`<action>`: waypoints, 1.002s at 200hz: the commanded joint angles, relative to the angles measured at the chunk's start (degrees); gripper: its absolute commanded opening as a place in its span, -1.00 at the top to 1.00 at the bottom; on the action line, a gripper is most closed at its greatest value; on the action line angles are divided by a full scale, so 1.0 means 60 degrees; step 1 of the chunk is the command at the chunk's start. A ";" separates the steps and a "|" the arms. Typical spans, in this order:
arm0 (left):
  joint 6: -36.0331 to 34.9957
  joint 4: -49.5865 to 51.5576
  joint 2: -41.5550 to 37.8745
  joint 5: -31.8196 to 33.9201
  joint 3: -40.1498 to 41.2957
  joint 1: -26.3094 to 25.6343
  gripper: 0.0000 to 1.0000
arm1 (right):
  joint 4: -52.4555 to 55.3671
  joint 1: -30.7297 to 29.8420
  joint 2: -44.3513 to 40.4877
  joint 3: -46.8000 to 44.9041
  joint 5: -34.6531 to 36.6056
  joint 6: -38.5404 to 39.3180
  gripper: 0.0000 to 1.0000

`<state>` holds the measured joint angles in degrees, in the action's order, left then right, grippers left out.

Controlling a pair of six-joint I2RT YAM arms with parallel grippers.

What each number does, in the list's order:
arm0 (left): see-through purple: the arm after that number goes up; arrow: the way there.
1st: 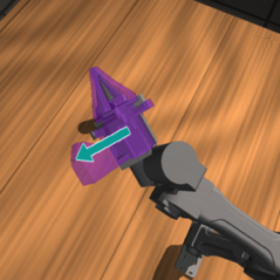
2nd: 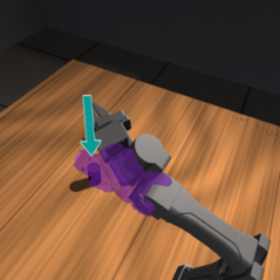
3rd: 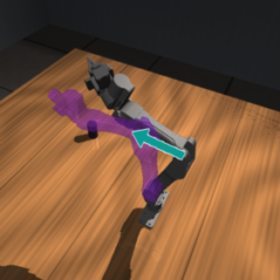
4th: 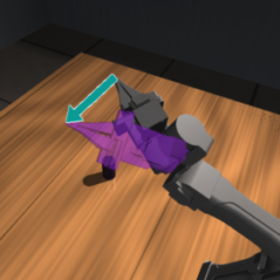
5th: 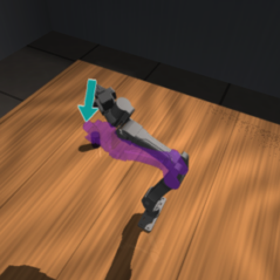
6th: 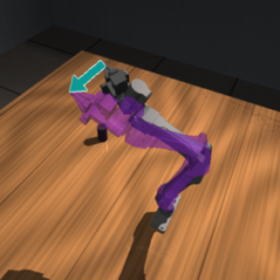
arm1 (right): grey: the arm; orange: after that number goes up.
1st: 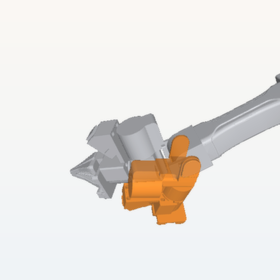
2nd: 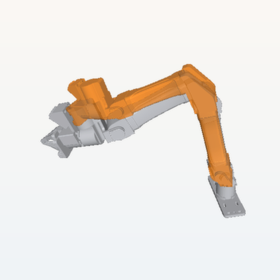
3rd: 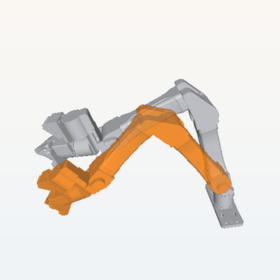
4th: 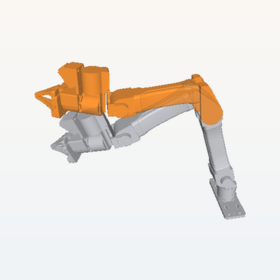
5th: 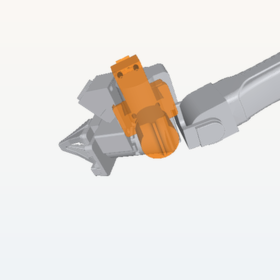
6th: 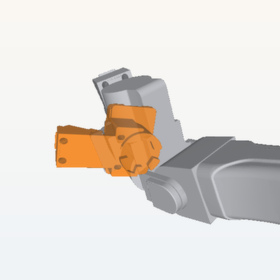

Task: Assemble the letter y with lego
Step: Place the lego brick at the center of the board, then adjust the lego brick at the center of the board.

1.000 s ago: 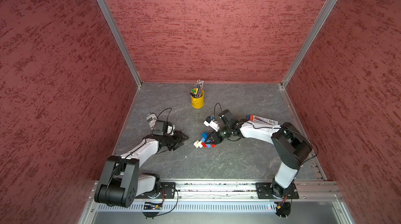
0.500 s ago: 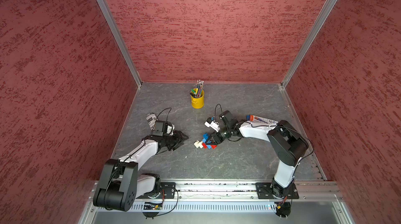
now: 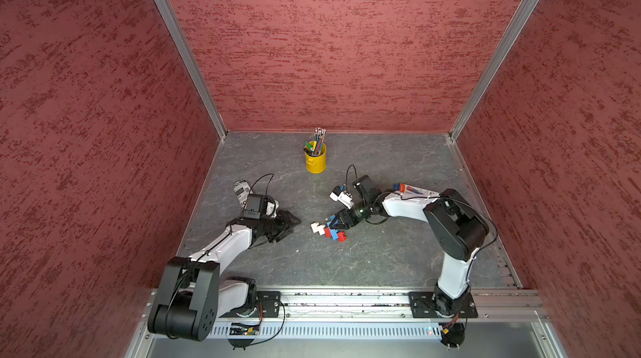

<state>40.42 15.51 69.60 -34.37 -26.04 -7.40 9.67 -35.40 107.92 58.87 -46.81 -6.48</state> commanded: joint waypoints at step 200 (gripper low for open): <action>-0.0868 0.0162 0.1175 -0.0159 -0.0729 -0.0144 -0.12 | -0.1578 -0.0131 -0.3247 -0.3216 0.3626 -0.3173 0.13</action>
<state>37.15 16.71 75.20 -34.54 -28.97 -7.94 2.44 -34.15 88.99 42.39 -27.16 -21.43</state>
